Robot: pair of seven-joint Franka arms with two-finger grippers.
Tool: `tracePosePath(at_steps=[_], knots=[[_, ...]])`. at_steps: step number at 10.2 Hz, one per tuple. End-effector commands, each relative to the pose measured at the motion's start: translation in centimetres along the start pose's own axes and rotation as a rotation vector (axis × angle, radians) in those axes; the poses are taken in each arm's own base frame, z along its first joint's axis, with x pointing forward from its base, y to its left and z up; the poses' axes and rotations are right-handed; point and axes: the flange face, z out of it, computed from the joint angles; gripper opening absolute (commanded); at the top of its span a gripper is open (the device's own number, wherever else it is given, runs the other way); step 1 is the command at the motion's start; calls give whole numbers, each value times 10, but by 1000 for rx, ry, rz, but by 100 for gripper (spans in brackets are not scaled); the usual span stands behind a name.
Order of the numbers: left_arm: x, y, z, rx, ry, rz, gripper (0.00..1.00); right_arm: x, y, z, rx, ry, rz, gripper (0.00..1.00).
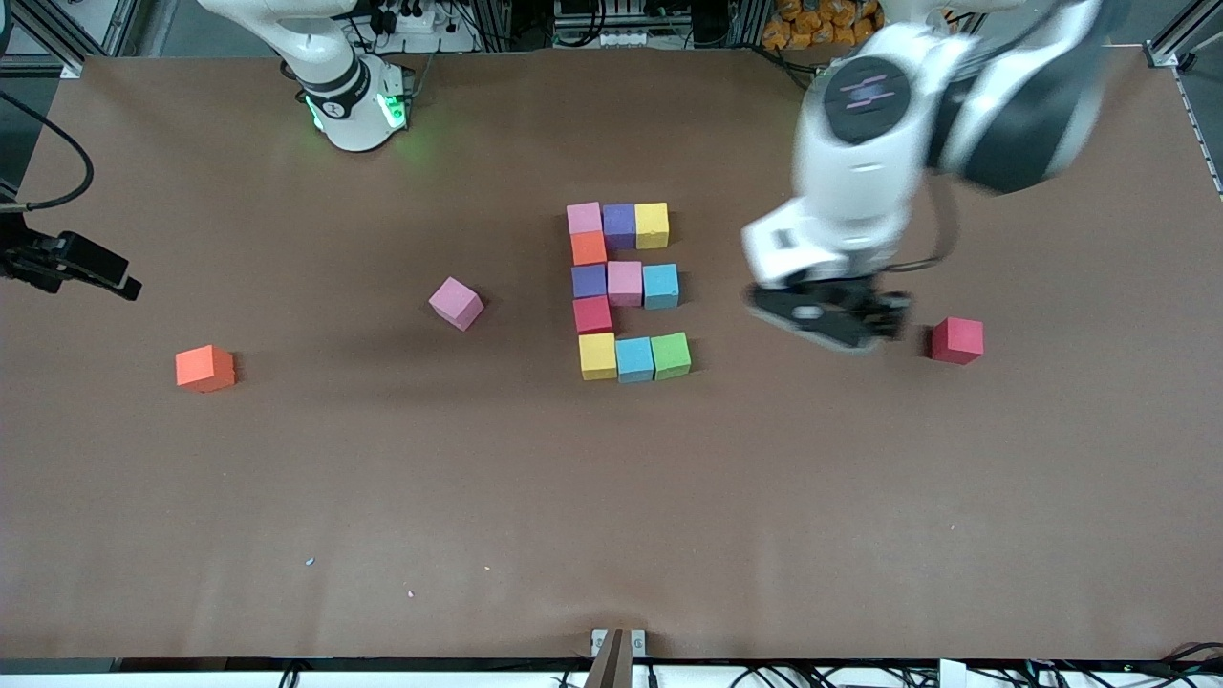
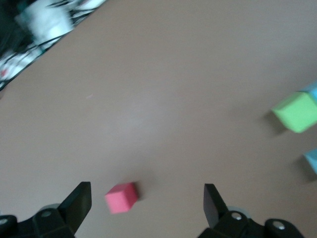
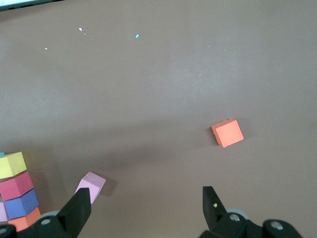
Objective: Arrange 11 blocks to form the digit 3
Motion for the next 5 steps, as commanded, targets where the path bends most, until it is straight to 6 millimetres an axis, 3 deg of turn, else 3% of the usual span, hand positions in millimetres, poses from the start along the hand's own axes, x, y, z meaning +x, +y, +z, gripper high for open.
tracePosePath(at_steps=[1, 3, 5], knots=[[-46, -71, -35, 36, -24, -152, 100, -23, 2, -8, 2, 5, -4, 100], [-74, -123, -38, 28, -73, -249, 100, -26, 2, -12, 4, 15, -4, 100], [-97, -175, -30, -109, -78, -392, 100, -26, 2, -13, 4, 16, -4, 100]])
